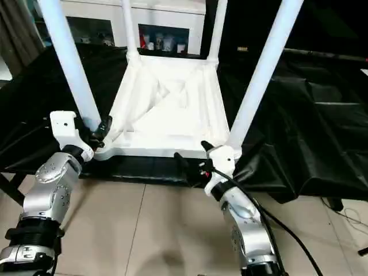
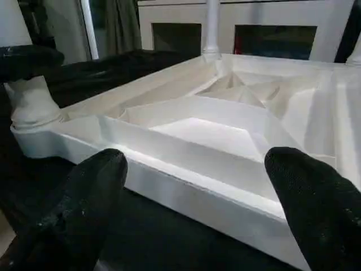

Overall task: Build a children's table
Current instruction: Flip table

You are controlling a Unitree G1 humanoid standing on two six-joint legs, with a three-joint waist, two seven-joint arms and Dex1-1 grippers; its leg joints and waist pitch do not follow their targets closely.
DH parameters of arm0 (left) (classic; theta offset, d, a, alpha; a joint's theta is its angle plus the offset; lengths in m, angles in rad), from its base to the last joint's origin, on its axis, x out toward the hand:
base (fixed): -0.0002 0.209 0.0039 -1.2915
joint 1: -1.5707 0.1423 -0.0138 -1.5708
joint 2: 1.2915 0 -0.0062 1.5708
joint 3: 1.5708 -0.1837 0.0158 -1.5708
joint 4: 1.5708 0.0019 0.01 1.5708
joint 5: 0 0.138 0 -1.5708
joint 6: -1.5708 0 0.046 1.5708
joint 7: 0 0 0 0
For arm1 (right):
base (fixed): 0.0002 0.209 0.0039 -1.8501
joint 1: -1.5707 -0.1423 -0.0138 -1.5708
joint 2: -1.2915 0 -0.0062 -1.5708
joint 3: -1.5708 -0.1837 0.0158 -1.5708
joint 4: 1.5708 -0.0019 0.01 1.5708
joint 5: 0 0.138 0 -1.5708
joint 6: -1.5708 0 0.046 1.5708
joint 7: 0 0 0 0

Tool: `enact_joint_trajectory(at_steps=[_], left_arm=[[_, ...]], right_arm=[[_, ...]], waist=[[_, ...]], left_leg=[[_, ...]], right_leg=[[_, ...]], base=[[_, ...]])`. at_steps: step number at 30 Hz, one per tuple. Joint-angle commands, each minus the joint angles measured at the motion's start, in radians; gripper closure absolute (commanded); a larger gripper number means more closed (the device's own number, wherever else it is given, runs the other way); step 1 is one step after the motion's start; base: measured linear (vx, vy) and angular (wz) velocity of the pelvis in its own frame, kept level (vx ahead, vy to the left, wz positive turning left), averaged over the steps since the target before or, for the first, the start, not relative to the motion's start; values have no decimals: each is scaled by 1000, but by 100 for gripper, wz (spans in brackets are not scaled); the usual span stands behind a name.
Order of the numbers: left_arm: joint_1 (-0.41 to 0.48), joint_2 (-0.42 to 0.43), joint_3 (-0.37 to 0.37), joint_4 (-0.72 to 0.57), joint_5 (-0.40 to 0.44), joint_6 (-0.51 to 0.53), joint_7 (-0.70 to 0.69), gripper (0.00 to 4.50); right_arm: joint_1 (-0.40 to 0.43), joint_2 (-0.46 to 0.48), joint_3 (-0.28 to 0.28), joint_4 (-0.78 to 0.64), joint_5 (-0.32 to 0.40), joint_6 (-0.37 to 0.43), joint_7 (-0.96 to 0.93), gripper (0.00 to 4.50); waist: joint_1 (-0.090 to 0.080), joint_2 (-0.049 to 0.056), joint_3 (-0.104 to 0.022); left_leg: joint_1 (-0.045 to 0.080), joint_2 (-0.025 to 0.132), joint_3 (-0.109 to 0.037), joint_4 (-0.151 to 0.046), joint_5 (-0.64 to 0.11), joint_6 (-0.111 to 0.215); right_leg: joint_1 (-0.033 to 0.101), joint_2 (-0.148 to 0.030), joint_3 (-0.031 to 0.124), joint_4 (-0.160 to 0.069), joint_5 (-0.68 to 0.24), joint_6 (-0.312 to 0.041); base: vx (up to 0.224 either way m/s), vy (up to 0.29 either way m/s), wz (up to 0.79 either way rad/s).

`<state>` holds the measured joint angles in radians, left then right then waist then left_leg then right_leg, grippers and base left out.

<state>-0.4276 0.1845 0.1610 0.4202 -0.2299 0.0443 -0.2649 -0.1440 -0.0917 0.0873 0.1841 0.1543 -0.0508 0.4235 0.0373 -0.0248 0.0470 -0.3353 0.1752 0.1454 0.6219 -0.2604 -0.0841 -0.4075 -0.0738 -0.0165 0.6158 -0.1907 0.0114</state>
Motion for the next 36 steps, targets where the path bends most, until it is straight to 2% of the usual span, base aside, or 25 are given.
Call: enact_joint_trajectory(at_steps=[1, 2, 3, 4, 6, 8, 9, 13, 16, 18, 19, 20, 21, 22, 23, 25, 28, 29, 30, 31, 33, 36], left_arm=[[-18, -4, -5, 18, 4, 5, -15, 209], [-18, -4, -5, 18, 5, 5, -14, 214], [-18, -4, -8, 23, 6, 3, -8, 217], [-18, -4, -8, 23, 6, 3, -8, 222], [-18, -6, -6, 23, 5, 12, 2, 226], [-18, -19, 4, 16, -7, 26, 16, 229], [-17, -46, 23, 2, -43, 46, 29, 230], [-20, -111, 69, -25, -125, 90, 67, 232], [-30, -166, 90, -32, -177, 110, 87, 232], [-35, -204, 95, -33, -208, 132, 97, 231], [-36, -208, 96, -36, -209, 136, 98, 231], [-36, -225, 100, -43, -222, 145, 102, 231], [-35, -226, 100, -44, -223, 146, 103, 231], [-34, -263, 110, -70, -249, 168, 116, 231], [-32, -274, 107, -82, -248, 175, 119, 231], [-30, -280, 106, -92, -243, 181, 121, 231], [-21, -287, 91, -111, -220, 180, 126, 232], [-21, -289, 91, -114, -220, 180, 131, 233], [-21, -289, 94, -115, -221, 178, 134, 233], [-20, -290, 97, -118, -223, 176, 135, 233], [-18, -289, 99, -121, -220, 173, 135, 233], [-12, -285, 95, -136, -212, 187, 134, 233]], right_arm=[[-12, 1, -7, 12, -1, -10, -3, 16], [-12, 2, -7, 12, -1, -10, -3, 16], [-11, 4, -9, 17, -4, -12, -10, 16], [-11, 4, -9, 17, -4, -12, -10, 16], [-12, 6, -11, 22, -7, -15, -17, 16], [-12, 7, -14, 23, -9, -16, -25, 16], [-10, 9, -17, 18, -6, -11, -30, 16], [-4, 15, -22, 12, 7, -2, -29, 16], [2, 30, -25, 2, 46, 15, -8, 0], [6, 59, -51, -16, 111, 47, -9, 0], [6, 62, -53, -18, 119, 51, -10, 0], [4, 64, -57, -15, 123, 58, -14, 0], [3, 64, -57, -14, 123, 59, -15, 0], [-11, 75, -75, -2, 135, 82, -38, 0], [-21, 87, -89, 4, 157, 91, -43, 0], [-28, 96, -98, 7, 171, 96, -44, 0], [-101, 140, -161, 63, 264, 134, -59, 0], [-131, 154, -185, 91, 298, 145, -63, 0], [-147, 160, -197, 106, 312, 148, -65, 0], [-169, 169, -211, 129, 329, 145, -66, 0], [-189, 177, -224, 151, 344, 141, -65, 0], [-274, 197, -257, 226, 369, 144, -71, 0]], waist=[[5, 26, -56], [4, 22, -55], [5, 30, -56], [5, 24, -56], [4, 33, -55], [4, 32, -55], [5, 38, -53], [5, 37, -51], [3, 38, -51], [3, 37, -51], [5, 39, -50], [3, 21, -50], [6, 33, -49], [4, 25, -50], [6, 22, -49], [6, 25, -52], [6, 14, -63], [6, 12, -62], [7, 5, -60], [8, 8, -60], [10, 8, -60], [11, 12, -62]], left_leg=[[-13, 30, 0, -85, -32, 54], [-11, 30, 1, -85, -31, 56], [-11, 29, 0, -83, -27, 54], [-13, 29, 1, -83, -25, 56], [-13, 28, 1, -83, -25, 57], [-15, 28, 2, -82, -27, 56], [-16, 27, 2, -82, -30, 57], [-18, 29, 5, -83, -54, 59], [-22, 27, 6, -81, -42, 76], [-21, 27, 8, -80, -47, 87], [-21, 28, 7, -80, -46, 90], [-24, 28, 10, -80, -48, 94], [-24, 27, 8, -82, -48, 91], [-24, 30, 9, -81, -48, 92], [-22, 30, 9, -82, -43, 94], [-23, 30, 9, -79, -17, 104], [-29, 26, 6, -69, 82, 150], [-28, 26, 7, -68, 98, 163], [-30, 27, 8, -67, 114, 181], [-28, 28, 9, -66, 116, 191], [-27, 29, 11, -63, 125, 199], [-25, 31, 11, -62, 149, 209]], right_leg=[[60, -47, 28, -50, 25, -272], [58, -45, 27, -52, 28, -271], [59, -45, 27, -50, 43, -275], [62, -45, 27, -50, 50, -277], [61, -46, 27, -51, 50, -282], [64, -45, 28, -51, 48, -285], [65, -47, 29, -52, 32, -285], [63, -46, 29, -59, -21, -286], [64, -47, 30, -61, -32, -279], [62, -47, 31, -63, -51, -280], [61, -48, 31, -64, -64, -280], [62, -46, 31, -67, -74, -276], [60, -48, 30, -66, -98, -274], [59, -49, 30, -66, -113, -270], [58, -48, 29, -69, -118, -266], [56, -47, 30, -64, -88, -266], [59, -47, 27, -47, 32, -276], [56, -48, 26, -47, 48, -281], [54, -47, 25, -46, 57, -285], [52, -49, 24, -45, 44, -290], [51, -49, 24, -45, 36, -290], [47, -49, 22, -42, 46, -301]], base=[[0, 0, 0], [0, 0, 0], [0, 0, 0], [0, 0, 0], [0, 0, 0], [0, 0, 0], [0, 0, 0], [0, 0, 0], [0, 0, 0], [0, 0, 0], [0, 0, 0], [0, 0, 0], [0, 0, 0], [0, 0, 0], [0, 0, 0], [0, 0, 0], [0, 0, 0], [0, 0, 0], [0, 0, 0], [0, 0, 0], [0, 0, 0], [0, 0, 0]])
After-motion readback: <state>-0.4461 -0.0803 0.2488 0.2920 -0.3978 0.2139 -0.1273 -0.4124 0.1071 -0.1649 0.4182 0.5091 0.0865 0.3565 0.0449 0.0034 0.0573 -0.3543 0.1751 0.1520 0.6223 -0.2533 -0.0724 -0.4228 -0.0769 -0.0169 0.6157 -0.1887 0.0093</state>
